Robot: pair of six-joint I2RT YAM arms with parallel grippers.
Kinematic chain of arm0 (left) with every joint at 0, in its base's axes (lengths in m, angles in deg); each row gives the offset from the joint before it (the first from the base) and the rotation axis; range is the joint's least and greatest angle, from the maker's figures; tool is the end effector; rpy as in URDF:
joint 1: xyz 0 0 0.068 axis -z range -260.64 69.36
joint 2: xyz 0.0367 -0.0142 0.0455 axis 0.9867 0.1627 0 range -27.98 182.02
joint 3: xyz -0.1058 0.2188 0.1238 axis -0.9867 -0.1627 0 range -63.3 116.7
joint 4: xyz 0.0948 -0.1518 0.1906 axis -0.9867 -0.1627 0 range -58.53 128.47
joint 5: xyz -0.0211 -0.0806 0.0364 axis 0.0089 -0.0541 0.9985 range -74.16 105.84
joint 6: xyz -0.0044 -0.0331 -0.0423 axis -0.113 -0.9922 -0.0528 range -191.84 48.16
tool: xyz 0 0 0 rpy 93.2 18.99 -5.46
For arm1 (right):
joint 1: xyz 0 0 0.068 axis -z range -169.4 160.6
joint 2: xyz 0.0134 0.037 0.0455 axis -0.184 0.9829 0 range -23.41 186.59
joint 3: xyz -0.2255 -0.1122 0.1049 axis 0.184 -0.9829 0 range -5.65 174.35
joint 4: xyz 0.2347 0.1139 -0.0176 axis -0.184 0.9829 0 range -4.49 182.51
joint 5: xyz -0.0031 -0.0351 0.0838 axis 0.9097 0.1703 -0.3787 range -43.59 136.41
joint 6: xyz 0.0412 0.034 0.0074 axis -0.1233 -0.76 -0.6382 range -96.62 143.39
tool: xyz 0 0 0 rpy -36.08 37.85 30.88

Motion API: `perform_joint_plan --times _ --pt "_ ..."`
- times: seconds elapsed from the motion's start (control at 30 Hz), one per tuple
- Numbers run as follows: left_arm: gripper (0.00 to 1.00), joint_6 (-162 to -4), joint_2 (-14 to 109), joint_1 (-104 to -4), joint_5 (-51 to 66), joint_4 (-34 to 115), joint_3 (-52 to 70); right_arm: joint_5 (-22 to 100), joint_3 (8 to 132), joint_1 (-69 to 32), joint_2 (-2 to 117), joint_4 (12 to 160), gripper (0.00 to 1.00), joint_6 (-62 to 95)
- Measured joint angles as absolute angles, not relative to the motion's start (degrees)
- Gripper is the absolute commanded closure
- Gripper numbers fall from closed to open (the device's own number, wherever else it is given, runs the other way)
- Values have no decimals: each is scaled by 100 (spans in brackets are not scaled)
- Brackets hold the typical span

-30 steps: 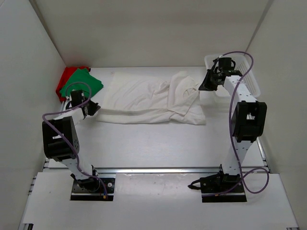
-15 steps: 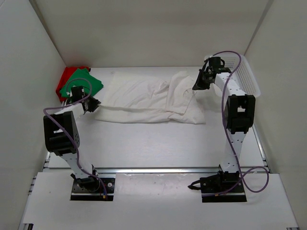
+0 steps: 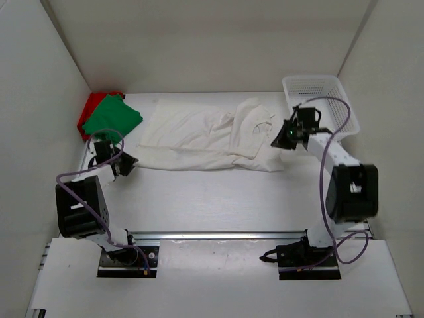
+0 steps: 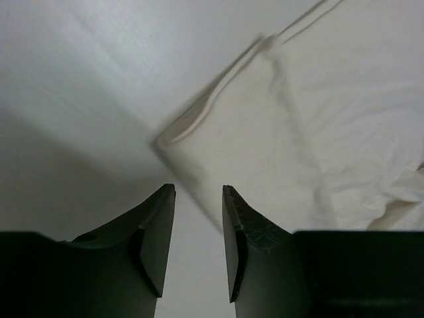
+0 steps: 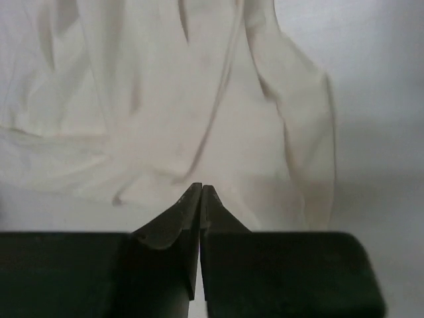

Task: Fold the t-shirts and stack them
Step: Fold the flattened tshirt in 1/3 of the way

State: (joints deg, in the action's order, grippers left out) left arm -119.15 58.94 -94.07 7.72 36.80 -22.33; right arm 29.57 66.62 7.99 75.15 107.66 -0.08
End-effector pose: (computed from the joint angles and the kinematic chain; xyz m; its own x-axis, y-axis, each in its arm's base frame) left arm 0.2860 0.0631 0.1621 -0.3861 -0.8403 -0.3805 -0.6212 0.5418 -0.5662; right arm 0.3764 0.0275 0.2390 -0.7795 0.3459 -0.5222 0.0815 0.8826 0.4630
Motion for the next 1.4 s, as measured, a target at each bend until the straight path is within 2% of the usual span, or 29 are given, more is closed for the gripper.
perform_joint_plan --times 0.07,0.13,0.27,0.33,0.43,0.53,0.63,0.7,0.73,0.77,0.8,0.9,1.0,1.17,1.4 --pt "54 -11957 5907 -9409 737 3671 -2533 2948 5431 806 6549 10423 99 -292" --pt "53 -11996 5999 -9433 726 3658 -2598 2966 4575 839 5922 10027 84 -517" --pt "54 -12068 6147 -9448 630 3883 -2568 3016 3445 1035 5404 9387 61 -827" --pt "57 -12116 6246 -9470 564 4010 -2530 3092 3086 1197 5373 9208 57 -928" --pt "64 -12167 6396 -9477 490 4141 -2467 3232 2922 1359 5424 9061 57 -976" --pt "72 -12204 6560 -9466 442 4206 -2366 3293 2922 1481 5568 8705 57 -1009" --pt "82 -12213 6687 -9440 422 4224 -2275 3300 2938 1527 5863 8403 58 -1029" --pt "92 -12213 6742 -9427 413 4224 -2224 3298 3027 1523 6145 8355 60 -1031" --pt "94 -12213 6753 -9422 413 4228 -2209 3267 3088 1518 6276 8331 60 -1055" --pt "98 -12210 6757 -9422 409 4237 -2205 3265 3156 1518 6357 8281 63 -1059" --pt "100 -12202 6761 -9422 405 4241 -2203 3263 3198 1518 6418 8226 73 -1066" --pt "100 -12202 6788 -9407 398 4259 -2194 3239 3211 1534 6510 8108 90 -1136" --pt "100 -12184 6807 -9400 400 4248 -2157 3215 3211 1577 6541 8071 99 -1217" --pt "100 -12066 6809 -9435 411 4128 -2074 3265 3141 1604 6370 8080 100 -1273" --pt "100 -11924 6687 -9459 472 3900 -2001 3285 2649 1715 5515 8301 100 -1326"
